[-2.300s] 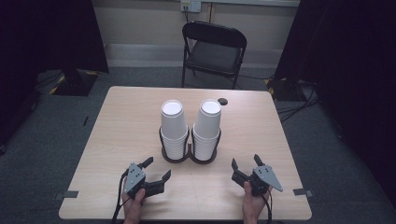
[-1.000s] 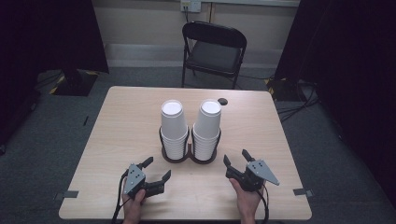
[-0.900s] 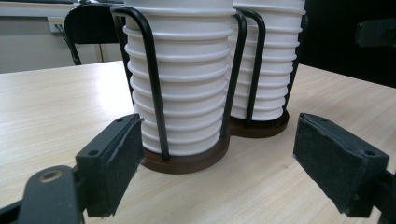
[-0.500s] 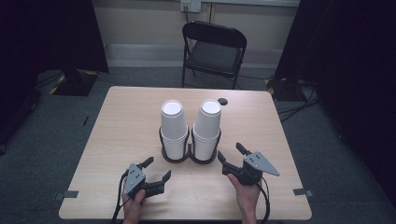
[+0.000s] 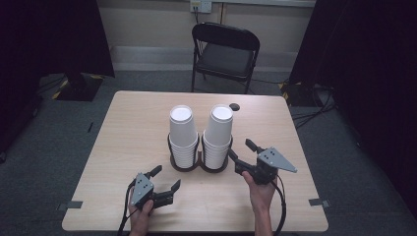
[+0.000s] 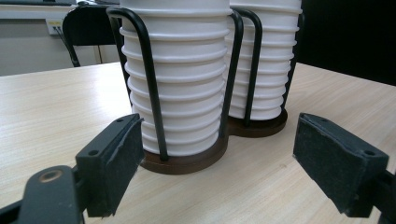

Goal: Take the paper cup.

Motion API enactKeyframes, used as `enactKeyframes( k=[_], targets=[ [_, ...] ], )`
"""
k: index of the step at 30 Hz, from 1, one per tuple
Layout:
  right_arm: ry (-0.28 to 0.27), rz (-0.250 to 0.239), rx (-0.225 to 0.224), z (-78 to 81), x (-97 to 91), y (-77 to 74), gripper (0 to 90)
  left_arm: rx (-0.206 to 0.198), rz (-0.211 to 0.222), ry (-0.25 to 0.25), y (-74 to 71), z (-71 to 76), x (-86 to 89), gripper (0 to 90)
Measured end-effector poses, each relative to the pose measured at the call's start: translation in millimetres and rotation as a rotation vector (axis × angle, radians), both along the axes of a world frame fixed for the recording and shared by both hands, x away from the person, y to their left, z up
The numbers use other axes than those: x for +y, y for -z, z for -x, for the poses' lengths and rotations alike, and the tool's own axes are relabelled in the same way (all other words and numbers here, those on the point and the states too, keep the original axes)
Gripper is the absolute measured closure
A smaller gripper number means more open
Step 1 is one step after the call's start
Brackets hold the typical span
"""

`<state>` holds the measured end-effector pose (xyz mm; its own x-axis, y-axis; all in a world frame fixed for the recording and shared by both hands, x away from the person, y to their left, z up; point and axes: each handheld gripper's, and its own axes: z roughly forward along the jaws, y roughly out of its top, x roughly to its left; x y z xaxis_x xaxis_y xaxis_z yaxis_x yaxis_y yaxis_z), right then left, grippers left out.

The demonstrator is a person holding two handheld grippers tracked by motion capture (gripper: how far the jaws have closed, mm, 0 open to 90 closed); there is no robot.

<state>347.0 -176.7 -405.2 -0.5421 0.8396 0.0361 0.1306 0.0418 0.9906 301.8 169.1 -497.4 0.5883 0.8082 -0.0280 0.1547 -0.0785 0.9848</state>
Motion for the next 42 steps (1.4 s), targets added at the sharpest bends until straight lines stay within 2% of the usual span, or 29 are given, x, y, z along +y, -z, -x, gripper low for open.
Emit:
enactKeyframes(
  k=[2, 4, 5, 6, 7, 8, 9, 13, 14, 18, 24, 26, 33, 40, 42],
  targets=[
    [-0.004, 0.002, -0.01, -2.2, 0.8, -2.9, 30.1, 0.0, 0.0, 0.0, 0.0, 0.0, 0.0, 15.8],
    [-0.02, -0.015, -0.005, -3.8, 1.2, -5.2, 29.2, 0.0, -0.001, 0.001, 0.0, 0.1, -0.1, 15.8],
    [-0.015, -0.024, -0.001, -5.0, 1.7, -6.6, 25.2, 0.0, -0.001, 0.001, 0.0, 0.1, -0.1, 15.8],
    [0.001, -0.042, 0.003, -6.6, 2.3, -7.9, 16.3, -0.001, -0.001, 0.002, 0.0, 0.0, -0.1, 15.8],
    [0.001, -0.042, 0.003, -6.6, 2.3, -7.9, 16.3, -0.001, -0.001, 0.002, 0.0, 0.0, -0.1, 15.8],
    [-0.014, -0.077, 0.013, -11.1, 2.6, -13.1, 13.3, -0.001, -0.001, 0.005, 0.0, -0.1, 0.4, 15.8],
    [-0.022, -0.081, 0.006, -12.1, 2.7, -15.2, 13.1, 0.002, 0.004, 0.007, 0.1, -0.3, 0.7, 15.8],
    [-0.041, -0.067, -0.005, -16.7, 6.4, -24.8, 13.1, 0.005, 0.014, 0.005, 0.2, -0.5, 1.4, 15.8],
    [-0.058, -0.062, -0.007, -21.5, 9.1, -31.3, 13.1, 0.0, 0.008, 0.001, 0.1, -0.3, 1.2, 15.8],
    [-0.075, -0.046, -0.011, -29.2, 14.2, -40.5, 13.2, 0.0, 0.007, 0.004, 0.2, 0.2, 0.6, 15.8],
    [-0.099, -0.02, -0.006, -40.4, 20.7, -53.5, 13.3, -0.003, 0.007, 0.004, 0.3, 0.4, 0.5, 15.8],
    [-0.103, -0.022, 0.001, -48.5, 23.0, -58.9, 13.2, -0.005, 0.004, 0.004, 0.2, 0.4, 0.6, 15.8],
    [-0.15, -0.046, 0.047, -64.3, 30.1, -59.5, 13.5, -0.005, 0.004, 0.004, 0.2, 0.4, 0.7, 15.8],
    [-0.16, -0.025, 0.078, -76.0, 39.9, -53.6, 13.3, -0.005, 0.008, 0.006, 0.3, 0.3, 1.0, 15.8],
    [-0.17, -0.018, 0.098, -79.4, 42.8, -48.8, 13.4, -0.002, 0.008, 0.01, 0.3, 0.1, 1.0, 15.8]
  ],
)
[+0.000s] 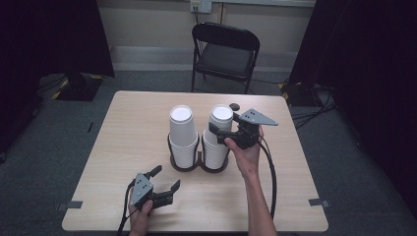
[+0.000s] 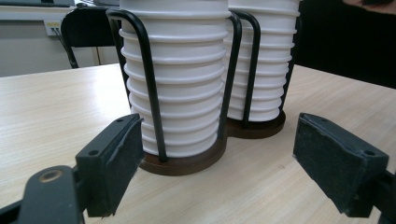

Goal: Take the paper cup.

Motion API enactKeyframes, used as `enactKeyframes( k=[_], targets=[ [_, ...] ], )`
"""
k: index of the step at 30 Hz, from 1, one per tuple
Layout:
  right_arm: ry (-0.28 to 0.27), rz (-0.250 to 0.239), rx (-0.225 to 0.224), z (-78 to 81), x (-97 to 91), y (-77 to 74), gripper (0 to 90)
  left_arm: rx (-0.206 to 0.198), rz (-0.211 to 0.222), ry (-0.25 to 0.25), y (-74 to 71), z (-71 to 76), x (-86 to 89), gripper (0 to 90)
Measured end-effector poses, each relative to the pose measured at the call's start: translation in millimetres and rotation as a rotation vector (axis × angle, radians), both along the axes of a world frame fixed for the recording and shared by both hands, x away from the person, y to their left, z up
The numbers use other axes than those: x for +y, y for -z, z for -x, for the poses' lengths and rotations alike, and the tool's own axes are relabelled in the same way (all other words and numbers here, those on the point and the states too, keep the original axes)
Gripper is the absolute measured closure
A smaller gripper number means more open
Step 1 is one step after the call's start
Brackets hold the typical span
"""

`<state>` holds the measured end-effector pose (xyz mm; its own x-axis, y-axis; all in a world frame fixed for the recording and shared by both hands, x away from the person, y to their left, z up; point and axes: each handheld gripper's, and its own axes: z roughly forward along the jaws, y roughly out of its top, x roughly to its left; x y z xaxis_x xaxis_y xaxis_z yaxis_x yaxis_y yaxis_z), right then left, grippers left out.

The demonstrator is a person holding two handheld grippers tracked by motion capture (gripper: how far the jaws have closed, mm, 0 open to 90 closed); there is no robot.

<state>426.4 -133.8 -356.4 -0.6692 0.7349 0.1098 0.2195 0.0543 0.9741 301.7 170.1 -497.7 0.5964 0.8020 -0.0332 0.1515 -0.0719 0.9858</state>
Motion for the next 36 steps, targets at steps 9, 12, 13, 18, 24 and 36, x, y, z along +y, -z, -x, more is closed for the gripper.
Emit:
enactKeyframes(
  k=[9, 12, 13, 18, 24, 36],
  targets=[
    [0.009, 0.033, 0.039, -5.0, 5.9, 18.9, 12.8, 0.005, -0.002, 0.005, -0.1, -0.4, 0.1, 15.8],
    [0.018, 0.037, 0.036, -5.4, 7.1, 23.2, 12.2, 0.005, 0.003, 0.003, 0.0, -0.4, 0.0, 15.8],
    [0.019, 0.034, 0.038, -5.3, 7.4, 23.8, 12.0, 0.005, -0.002, 0.008, -0.2, -0.9, 0.3, 15.8],
    [0.03, 0.047, 0.039, -3.5, 9.9, 26.0, 11.9, 0.012, 0.0, 0.017, -0.2, -1.6, 0.4, 15.8],
    [0.043, 0.061, 0.025, -2.1, 11.9, 29.2, 11.6, 0.014, 0.005, 0.017, -0.1, -1.3, 0.3, 15.8],
    [0.067, 0.117, 0.036, -2.9, 16.3, 30.7, 11.5, 0.007, 0.001, 0.019, -0.1, -1.3, 0.7, 15.8]
  ],
)
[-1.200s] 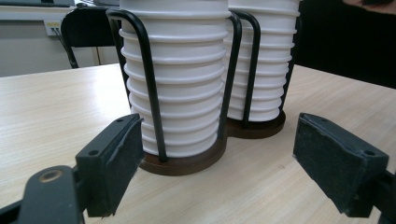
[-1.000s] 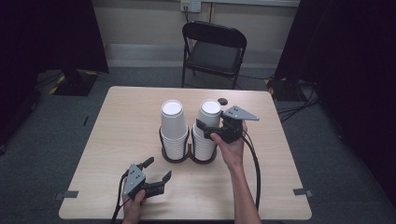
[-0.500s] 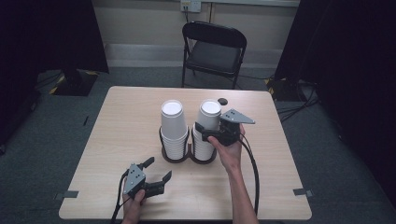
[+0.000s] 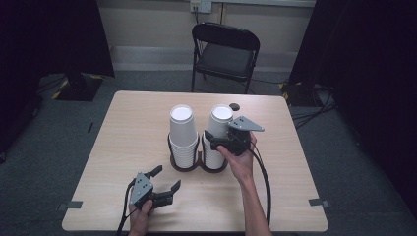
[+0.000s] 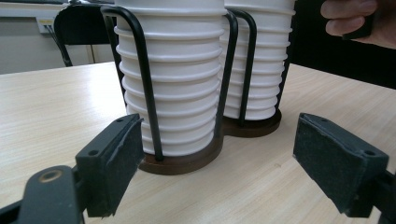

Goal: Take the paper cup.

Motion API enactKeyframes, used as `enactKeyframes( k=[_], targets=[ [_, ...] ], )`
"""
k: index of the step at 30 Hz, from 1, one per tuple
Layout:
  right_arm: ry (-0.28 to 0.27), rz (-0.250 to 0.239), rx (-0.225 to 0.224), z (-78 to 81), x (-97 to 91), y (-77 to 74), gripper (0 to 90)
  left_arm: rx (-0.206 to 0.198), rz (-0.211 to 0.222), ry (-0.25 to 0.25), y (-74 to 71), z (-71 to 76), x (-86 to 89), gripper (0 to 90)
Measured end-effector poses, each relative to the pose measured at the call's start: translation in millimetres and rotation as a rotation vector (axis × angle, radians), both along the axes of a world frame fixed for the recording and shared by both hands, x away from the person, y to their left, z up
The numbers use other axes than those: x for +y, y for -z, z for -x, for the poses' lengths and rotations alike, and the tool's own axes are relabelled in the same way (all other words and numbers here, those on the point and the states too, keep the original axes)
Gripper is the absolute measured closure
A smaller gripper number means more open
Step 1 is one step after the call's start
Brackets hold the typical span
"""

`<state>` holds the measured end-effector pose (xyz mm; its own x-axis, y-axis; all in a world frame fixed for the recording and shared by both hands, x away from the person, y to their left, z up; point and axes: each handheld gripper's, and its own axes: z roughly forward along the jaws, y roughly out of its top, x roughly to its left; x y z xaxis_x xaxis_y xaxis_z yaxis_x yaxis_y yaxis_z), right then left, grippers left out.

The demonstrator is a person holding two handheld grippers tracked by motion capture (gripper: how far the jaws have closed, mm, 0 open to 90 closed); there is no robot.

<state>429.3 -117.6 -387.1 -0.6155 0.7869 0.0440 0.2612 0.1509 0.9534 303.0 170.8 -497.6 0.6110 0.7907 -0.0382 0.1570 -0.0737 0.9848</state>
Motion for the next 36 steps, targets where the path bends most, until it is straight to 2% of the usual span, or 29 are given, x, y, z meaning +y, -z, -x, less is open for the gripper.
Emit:
enactKeyframes(
  k=[5, 9, 12, 21, 24, 36],
  targets=[
    [-0.006, -0.018, -0.005, -0.5, -1.5, -0.2, 12.7, 0.003, 0.0, -0.003, -0.1, -0.2, 0.4, 15.7],
    [-0.014, -0.005, -0.017, 0.8, -1.1, -2.5, 13.4, 0.007, 0.004, -0.005, -0.1, -0.4, 0.4, 16.3],
    [-0.015, -0.005, -0.017, -0.5, -1.5, -2.5, 13.5, 0.005, -0.006, -0.012, -0.2, 0.3, -1.5, 21.2],
    [-0.012, 0.001, -0.011, -0.7, -1.1, -4.7, 13.5, 0.001, -0.003, -0.013, -0.1, 0.1, -0.6, 19.5],
    [-0.019, -0.02, -0.036, 0.6, -2.6, -11.3, 13.5, 0.004, 0.0, -0.008, -0.1, -0.1, 0.2, 19.2],
    [-0.012, -0.049, -0.044, 0.0, -4.8, -22.3, 13.4, 0.003, -0.006, 0.004, -0.2, -0.4, -0.4, 16.8]
  ],
)
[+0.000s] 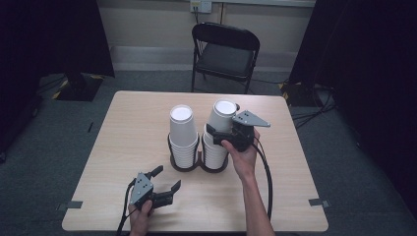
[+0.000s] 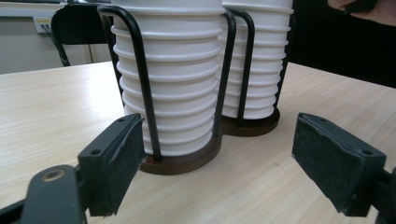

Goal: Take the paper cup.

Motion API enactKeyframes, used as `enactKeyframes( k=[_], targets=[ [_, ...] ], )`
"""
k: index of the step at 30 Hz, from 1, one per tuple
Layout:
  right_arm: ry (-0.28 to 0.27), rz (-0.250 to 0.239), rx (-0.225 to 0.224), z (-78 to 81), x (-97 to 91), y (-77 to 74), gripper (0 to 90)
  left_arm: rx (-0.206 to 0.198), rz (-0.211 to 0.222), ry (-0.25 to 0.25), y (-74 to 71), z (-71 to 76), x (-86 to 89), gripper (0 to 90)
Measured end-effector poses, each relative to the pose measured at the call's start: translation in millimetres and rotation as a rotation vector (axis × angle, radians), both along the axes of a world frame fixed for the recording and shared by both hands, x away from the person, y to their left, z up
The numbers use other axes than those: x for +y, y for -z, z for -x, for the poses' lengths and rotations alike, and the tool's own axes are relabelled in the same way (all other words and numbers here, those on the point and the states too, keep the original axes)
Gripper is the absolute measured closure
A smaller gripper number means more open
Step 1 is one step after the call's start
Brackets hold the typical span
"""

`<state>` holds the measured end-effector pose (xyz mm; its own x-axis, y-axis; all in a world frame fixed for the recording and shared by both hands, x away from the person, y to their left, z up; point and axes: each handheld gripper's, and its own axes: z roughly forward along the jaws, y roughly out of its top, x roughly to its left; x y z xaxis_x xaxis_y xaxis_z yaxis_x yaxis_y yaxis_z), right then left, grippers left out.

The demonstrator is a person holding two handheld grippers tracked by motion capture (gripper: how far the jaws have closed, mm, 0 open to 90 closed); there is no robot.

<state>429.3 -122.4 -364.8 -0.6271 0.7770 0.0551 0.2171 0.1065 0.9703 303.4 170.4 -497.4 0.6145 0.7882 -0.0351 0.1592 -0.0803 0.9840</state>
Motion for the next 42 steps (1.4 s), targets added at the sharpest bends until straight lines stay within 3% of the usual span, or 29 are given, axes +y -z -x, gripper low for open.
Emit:
enactKeyframes(
  k=[16, 21, 29, 42],
  targets=[
    [0.005, -0.036, -0.038, 4.5, -2.8, -14.4, 13.4, -0.002, -0.002, 0.01, 0.0, 0.1, 0.4, 16.8],
    [0.009, -0.048, -0.042, 5.2, -5.6, -17.2, 13.4, 0.013, 0.028, -0.006, 0.3, -0.8, 2.2, 16.0],
    [0.004, -0.063, -0.041, 6.2, -6.0, -20.0, 13.5, 0.014, -0.005, 0.014, -0.3, -1.9, 0.1, 17.1],
    [0.012, -0.114, -0.098, 7.8, -14.1, -37.0, 13.8, 0.017, 0.02, 0.019, 0.1, -1.9, 2.7, 22.2]
  ],
)
